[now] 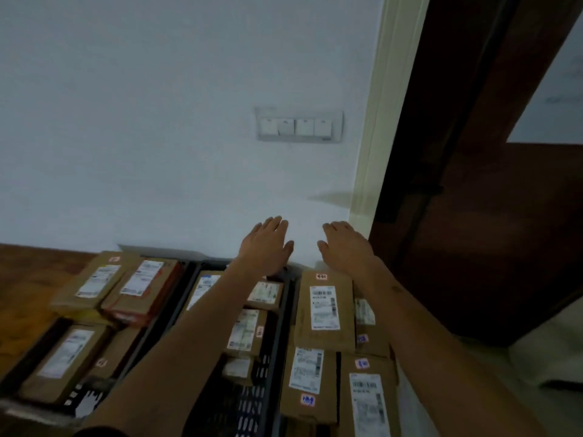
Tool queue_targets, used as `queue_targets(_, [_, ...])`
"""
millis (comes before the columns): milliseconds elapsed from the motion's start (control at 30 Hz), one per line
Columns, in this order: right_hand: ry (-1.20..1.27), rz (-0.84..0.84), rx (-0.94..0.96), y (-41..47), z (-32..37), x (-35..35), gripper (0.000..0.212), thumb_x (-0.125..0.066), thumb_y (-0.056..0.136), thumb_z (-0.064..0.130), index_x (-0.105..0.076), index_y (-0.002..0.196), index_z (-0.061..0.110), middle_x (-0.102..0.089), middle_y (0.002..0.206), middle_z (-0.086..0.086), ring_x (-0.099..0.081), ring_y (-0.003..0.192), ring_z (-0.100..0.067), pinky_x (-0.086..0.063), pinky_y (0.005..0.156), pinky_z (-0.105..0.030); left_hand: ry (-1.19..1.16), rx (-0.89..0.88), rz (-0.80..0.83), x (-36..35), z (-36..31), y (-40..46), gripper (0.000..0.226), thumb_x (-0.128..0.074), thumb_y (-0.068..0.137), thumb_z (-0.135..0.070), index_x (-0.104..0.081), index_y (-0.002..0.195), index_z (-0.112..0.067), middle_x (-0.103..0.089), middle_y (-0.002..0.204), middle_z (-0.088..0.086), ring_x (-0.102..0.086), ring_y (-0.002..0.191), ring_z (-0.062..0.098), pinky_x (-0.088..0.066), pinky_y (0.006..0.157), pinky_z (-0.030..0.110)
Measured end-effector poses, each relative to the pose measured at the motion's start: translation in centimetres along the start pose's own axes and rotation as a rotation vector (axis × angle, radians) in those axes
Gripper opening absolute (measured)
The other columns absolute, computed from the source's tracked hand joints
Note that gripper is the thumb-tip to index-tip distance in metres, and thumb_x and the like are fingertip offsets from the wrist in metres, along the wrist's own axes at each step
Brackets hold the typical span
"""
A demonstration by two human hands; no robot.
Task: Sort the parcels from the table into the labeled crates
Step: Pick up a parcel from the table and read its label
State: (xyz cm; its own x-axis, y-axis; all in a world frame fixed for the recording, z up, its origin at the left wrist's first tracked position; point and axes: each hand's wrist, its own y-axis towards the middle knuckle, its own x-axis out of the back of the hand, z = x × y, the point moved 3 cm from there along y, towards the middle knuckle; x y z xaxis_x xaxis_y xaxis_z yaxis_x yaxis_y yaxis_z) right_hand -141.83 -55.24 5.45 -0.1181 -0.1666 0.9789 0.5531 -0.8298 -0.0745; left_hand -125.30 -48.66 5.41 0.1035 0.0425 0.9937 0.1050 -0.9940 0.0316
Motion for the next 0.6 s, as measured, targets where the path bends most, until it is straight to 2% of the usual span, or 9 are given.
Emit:
queue_targets(300, [-0.04,-0.076,0.261,-1.7,11.7,13.0,0.054,-0.037,0.107,0.035,-0.034,0.152,0.005,-0.036,0.157,-0.016,-0.033,0.145,-0.03,-0.036,0.111,-0.045,0.057,0.278,-0.164,16.2,4.5,-9.3,0.06,-0.04,0.105,-0.042,-0.027,0.155,-0.011,-0.027,0.162,0.006,-0.031,0.147,0.026,-0.03,0.118,0.043])
queue_targets(433, [-0.059,-0.147,0.396,-3.0,20.8,17.1,0.055,-0.038,0.107,0.036,-0.033,0.153,0.005,-0.036,0.158,-0.015,-0.032,0.146,-0.031,-0.036,0.113,-0.046,0.092,0.393,-0.26,23.1,9.0,-15.7,0.062,-0.04,0.105,-0.044,-0.026,0.155,-0.011,-0.027,0.163,0.006,-0.031,0.148,0.026,-0.031,0.118,0.045])
queue_targets(600, [-0.033,-0.217,0.606,-6.5,35.8,20.7,0.057,-0.038,0.108,0.038,-0.03,0.154,0.006,-0.033,0.159,-0.015,-0.029,0.147,-0.031,-0.034,0.115,-0.047,0.183,0.564,-0.369,31.0,16.9,-26.8,0.064,-0.04,0.105,-0.045,-0.025,0.156,-0.011,-0.026,0.164,0.005,-0.03,0.149,0.024,-0.033,0.117,0.045])
